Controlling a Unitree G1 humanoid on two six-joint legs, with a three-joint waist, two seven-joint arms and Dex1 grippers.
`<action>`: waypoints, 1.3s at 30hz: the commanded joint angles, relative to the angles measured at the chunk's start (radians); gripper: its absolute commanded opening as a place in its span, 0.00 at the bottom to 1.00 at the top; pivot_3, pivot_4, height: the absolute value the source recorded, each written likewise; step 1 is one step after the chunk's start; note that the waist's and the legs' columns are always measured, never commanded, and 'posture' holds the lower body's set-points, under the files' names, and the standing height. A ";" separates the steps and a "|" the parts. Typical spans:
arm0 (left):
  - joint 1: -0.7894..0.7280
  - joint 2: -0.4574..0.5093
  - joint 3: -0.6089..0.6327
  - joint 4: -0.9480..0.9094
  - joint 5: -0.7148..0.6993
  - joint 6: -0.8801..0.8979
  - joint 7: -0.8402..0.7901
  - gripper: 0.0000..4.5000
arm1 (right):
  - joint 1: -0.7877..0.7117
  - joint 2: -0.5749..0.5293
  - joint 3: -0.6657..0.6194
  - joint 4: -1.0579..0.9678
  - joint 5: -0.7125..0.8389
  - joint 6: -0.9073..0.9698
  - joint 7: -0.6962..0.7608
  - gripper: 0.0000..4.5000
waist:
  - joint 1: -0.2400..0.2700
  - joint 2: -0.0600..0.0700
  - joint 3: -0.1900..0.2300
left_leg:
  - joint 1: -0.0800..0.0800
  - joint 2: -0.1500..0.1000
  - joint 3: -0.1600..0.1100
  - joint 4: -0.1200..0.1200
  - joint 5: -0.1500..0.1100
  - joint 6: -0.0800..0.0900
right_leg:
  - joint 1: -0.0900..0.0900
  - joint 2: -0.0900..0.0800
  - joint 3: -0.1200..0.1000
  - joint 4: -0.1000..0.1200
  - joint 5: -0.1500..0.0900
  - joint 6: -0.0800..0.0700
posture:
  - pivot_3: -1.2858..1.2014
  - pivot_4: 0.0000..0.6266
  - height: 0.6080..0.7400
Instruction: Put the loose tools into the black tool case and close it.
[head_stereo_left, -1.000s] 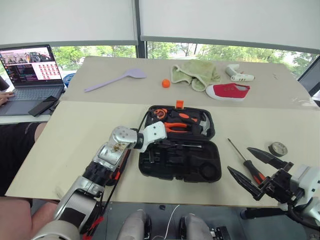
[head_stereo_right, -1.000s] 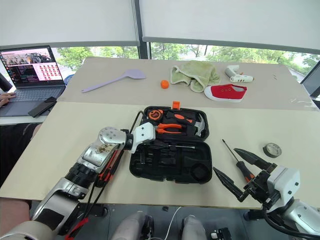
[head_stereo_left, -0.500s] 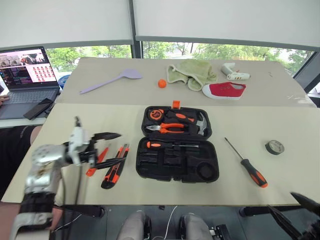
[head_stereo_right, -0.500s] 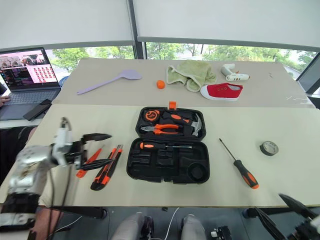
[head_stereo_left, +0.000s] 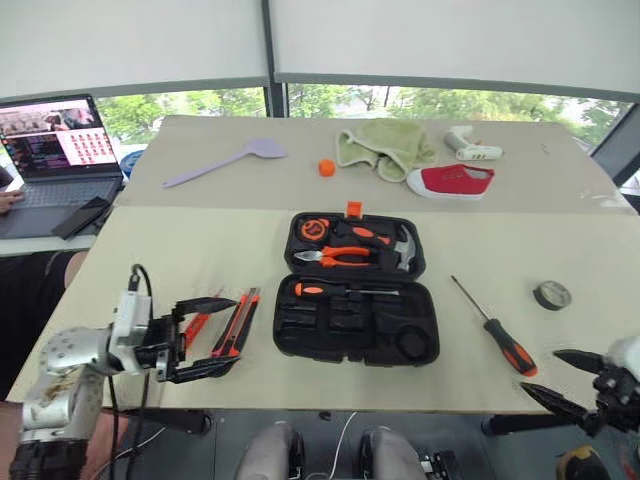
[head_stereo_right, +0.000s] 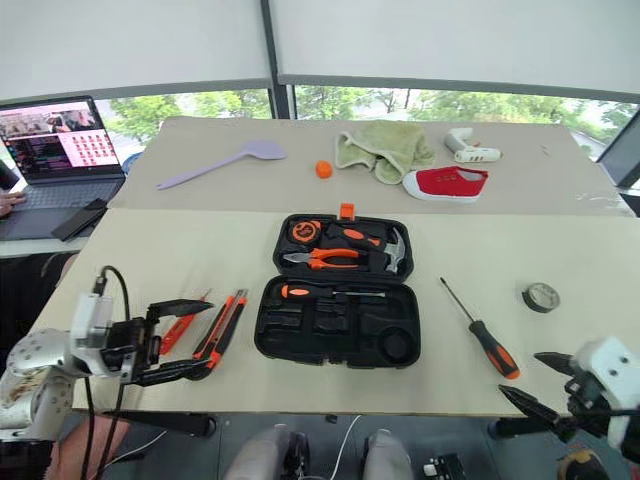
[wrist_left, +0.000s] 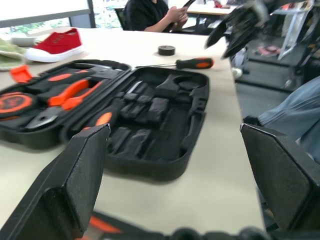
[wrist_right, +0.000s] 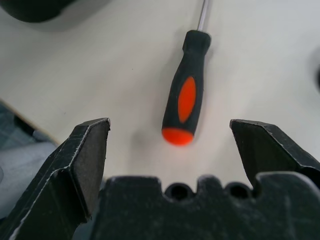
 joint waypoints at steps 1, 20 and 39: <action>-0.004 -0.008 -0.029 -0.093 -0.020 0.018 0.026 0.99 | -0.091 -0.033 0.069 0.035 -0.028 0.098 -0.027 1.00 | 0.002 0.000 0.000 | -0.001 0.000 0.000 0.000 0.000 0.000 | 0.000 0.000 0.000 0.000 0.000 0.000 | 0.52 0.24 1.00; -0.022 -0.024 -0.011 -0.152 -0.054 0.053 0.138 1.00 | -0.340 -0.125 0.008 -0.045 -0.027 0.110 0.090 0.23 | -0.008 0.000 0.000 | -0.002 -0.001 0.002 0.002 0.001 0.000 | 0.000 0.002 0.001 0.000 0.001 0.003 | 0.52 0.24 1.00; 0.156 -0.005 0.081 -0.107 0.011 -0.030 0.164 1.00 | -1.238 -0.021 1.001 0.091 -0.372 0.218 0.308 0.23 | -0.024 -0.004 0.004 | -0.019 -0.002 0.003 0.006 0.004 -0.005 | -0.017 -0.002 -0.003 0.000 0.002 0.002 | 0.52 0.24 1.00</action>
